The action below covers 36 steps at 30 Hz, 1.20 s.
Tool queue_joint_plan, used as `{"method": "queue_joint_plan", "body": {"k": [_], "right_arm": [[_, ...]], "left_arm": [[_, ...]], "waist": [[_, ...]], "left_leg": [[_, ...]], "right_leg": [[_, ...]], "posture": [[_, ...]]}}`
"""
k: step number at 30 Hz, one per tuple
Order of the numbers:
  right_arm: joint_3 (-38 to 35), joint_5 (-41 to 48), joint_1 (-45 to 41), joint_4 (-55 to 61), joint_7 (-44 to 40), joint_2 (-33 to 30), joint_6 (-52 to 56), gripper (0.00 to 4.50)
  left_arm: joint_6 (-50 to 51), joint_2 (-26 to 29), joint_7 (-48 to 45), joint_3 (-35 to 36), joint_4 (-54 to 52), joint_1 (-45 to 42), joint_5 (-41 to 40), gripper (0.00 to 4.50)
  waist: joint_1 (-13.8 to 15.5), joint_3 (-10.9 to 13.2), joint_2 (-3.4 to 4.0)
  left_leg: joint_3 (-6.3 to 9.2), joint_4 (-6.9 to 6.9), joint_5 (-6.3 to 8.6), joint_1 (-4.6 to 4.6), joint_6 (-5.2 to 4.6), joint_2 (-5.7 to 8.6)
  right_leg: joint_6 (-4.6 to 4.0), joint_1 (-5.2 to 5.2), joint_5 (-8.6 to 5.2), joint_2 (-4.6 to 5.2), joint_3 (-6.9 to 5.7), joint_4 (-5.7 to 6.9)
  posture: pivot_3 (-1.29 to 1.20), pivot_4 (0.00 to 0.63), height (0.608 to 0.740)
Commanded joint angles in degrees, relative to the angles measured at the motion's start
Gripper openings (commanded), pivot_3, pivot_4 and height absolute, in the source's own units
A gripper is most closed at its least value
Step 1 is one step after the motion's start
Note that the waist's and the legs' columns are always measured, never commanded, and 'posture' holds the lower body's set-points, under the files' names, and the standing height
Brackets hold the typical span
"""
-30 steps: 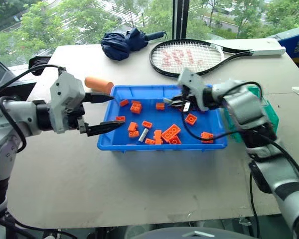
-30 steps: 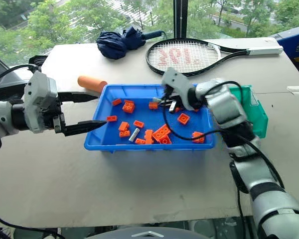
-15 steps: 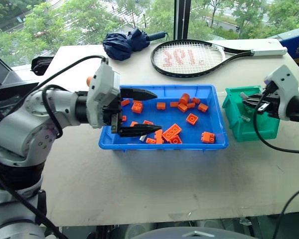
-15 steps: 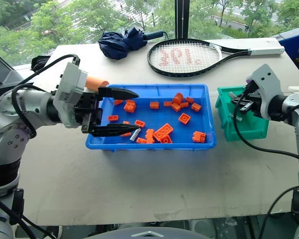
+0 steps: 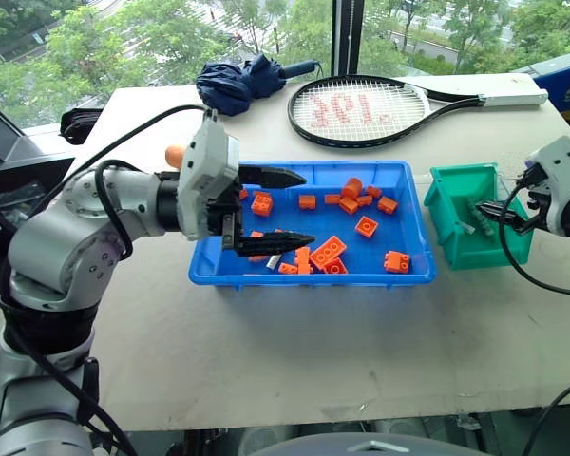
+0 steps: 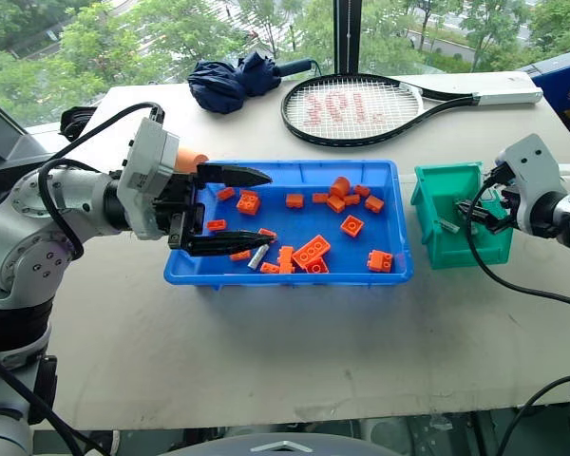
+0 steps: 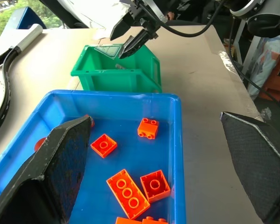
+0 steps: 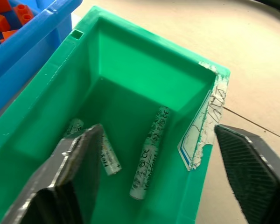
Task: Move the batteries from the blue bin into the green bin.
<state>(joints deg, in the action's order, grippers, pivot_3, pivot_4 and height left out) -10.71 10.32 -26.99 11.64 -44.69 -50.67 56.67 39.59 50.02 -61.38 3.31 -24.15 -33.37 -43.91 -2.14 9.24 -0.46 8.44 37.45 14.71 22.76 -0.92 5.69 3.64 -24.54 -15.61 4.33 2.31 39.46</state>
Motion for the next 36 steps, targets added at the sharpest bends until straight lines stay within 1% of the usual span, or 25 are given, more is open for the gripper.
{"method": "queue_joint_plan", "body": {"k": [1, 5, 7, 11, 17, 20, 23, 26, 27, 29, 31, 33, 36], "right_arm": [[4.4, 3.9, -4.0, 6.5, -1.5, 2.3, -0.8, 4.46], [12.2, 6.6, -10.3, 7.6, -1.6, 9.6, -0.4, 4.46], [15.5, 6.8, -12.6, 6.3, -2.0, 11.9, -1.3, 4.46], [23.2, 5.1, -17.6, 1.6, -3.2, 17.4, -7.0, 4.46], [28.6, 5.2, -20.6, -3.8, -9.1, 22.6, -17.5, 4.46], [30.9, 2.7, -22.4, -8.2, -9.0, 24.3, -20.3, 4.46], [29.4, 3.2, -23.0, -9.6, -9.5, 25.4, -22.4, 4.46], [26.5, 4.2, -20.4, -8.0, -9.7, 24.3, -25.4, 4.46], [25.2, 4.7, -18.6, -6.7, -9.9, 23.5, -26.6, 4.46], [22.0, 6.1, -14.0, -3.2, -10.3, 21.1, -27.5, 4.46], [19.0, 7.6, -9.5, 0.7, -10.6, 18.5, -27.1, 4.46], [15.7, 9.5, -4.9, 5.2, -10.6, 15.8, -26.0, 4.46], [10.2, 13.4, 3.0, 12.6, -10.3, 12.5, -24.0, 4.46]], "left_arm": [[-0.4, 2.1, 0.7, 3.3, -0.9, 1.6, 0.8, 4.50], [-1.1, 6.8, -1.2, 6.4, 0.4, 6.4, 2.9, 4.50], [-1.5, 8.4, -2.0, 7.6, 1.2, 8.3, 3.4, 4.50], [-3.5, 12.4, -4.0, 9.5, 3.0, 13.3, 6.9, 4.50], [-2.2, 12.9, -2.2, 11.6, 1.6, 18.2, 7.6, 4.50], [-1.6, 13.3, -1.8, 12.3, 0.5, 20.1, 7.8, 4.50], [-0.8, 12.7, -0.6, 11.0, 0.0, 20.1, 8.1, 4.50], [-0.9, 11.3, 2.7, 7.8, 0.8, 19.4, 11.0, 4.50], [0.0, 10.9, 4.7, 6.0, 1.6, 18.6, 12.6, 4.50], [3.7, 9.8, 6.9, 2.7, 1.7, 16.8, 13.0, 4.50], [7.3, 8.9, 7.1, 0.0, 1.0, 15.3, 11.7, 4.50], [8.9, 8.2, 6.6, -3.0, 1.7, 13.6, 12.2, 4.50], [11.0, 6.3, 7.3, -8.6, 6.5, 8.5, 15.4, 4.50]], "waist": [[-0.5, 0.0, 0.00], [-0.9, 0.0, 0.00], [-0.8, 0.0, -0.01], [0.0, 0.0, -0.05], [-0.1, 0.0, -0.09], [-0.4, 0.0, -0.09], [-0.3, 0.0, -0.09], [-0.1, 0.0, -0.09], [0.1, 0.0, -0.12], [0.2, 0.0, -0.15], [0.3, 0.0, -0.16], [0.4, 0.0, -0.16], [0.1, 0.0, -0.16]], "left_leg": [[-0.07, -0.01, 0.00, 0.00, 0.00, -0.05], [-0.17, -0.04, 0.00, -0.04, 0.00, -0.19], [-0.15, -0.03, 0.00, -0.01, 0.00, -0.21], [-0.12, 0.01, 0.00, 0.04, 0.00, -0.16], [-0.06, 0.01, 0.00, 0.08, 0.01, -0.14], [-0.06, 0.01, 0.00, 0.06, 0.01, -0.15], [-0.06, 0.01, 0.00, 0.06, 0.01, -0.15], [-0.07, 0.01, 0.00, 0.06, 0.01, -0.15], [-0.06, 0.01, 0.00, 0.06, 0.01, -0.14], [-0.03, 0.01, 0.00, 0.06, 0.01, -0.14], [-0.01, 0.01, 0.01, 0.08, 0.01, -0.11], [-0.04, 0.02, 0.01, 0.10, 0.00, -0.09], [-0.05, 0.03, 0.00, 0.07, 0.01, -0.11]], "right_leg": [[0.00, -0.06, 0.00, -0.06, 0.02, 0.04], [-0.01, -0.20, 0.00, -0.20, 0.11, 0.21], [-0.01, -0.22, 0.00, -0.21, 0.08, 0.22], [-0.01, -0.21, 0.00, -0.16, 0.04, 0.15], [-0.01, -0.22, 0.00, -0.13, 0.03, 0.13], [-0.01, -0.23, 0.00, -0.15, 0.03, 0.17], [-0.02, -0.24, 0.00, -0.16, 0.03, 0.20], [-0.01, -0.24, 0.00, -0.16, 0.03, 0.18], [-0.01, -0.24, 0.00, -0.15, 0.02, 0.17], [-0.01, -0.23, 0.00, -0.15, 0.02, 0.17], [-0.01, -0.21, 0.00, -0.14, 0.02, 0.16], [-0.01, -0.23, 0.00, -0.11, 0.02, 0.18], [-0.01, -0.24, 0.00, -0.15, 0.02, 0.27]], "posture": [[0.00, 0.150, 0.740], [0.00, 0.150, 0.740], [0.00, 0.150, 0.740], [0.00, 0.150, 0.740], [0.00, 0.150, 0.740], [0.00, 0.150, 0.740], [0.00, 0.150, 0.740], [0.00, 0.150, 0.740], [0.00, 0.150, 0.740], [0.00, 0.150, 0.740], [0.00, 0.150, 0.740], [0.00, 0.150, 0.740], [0.00, 0.150, 0.740]]}}
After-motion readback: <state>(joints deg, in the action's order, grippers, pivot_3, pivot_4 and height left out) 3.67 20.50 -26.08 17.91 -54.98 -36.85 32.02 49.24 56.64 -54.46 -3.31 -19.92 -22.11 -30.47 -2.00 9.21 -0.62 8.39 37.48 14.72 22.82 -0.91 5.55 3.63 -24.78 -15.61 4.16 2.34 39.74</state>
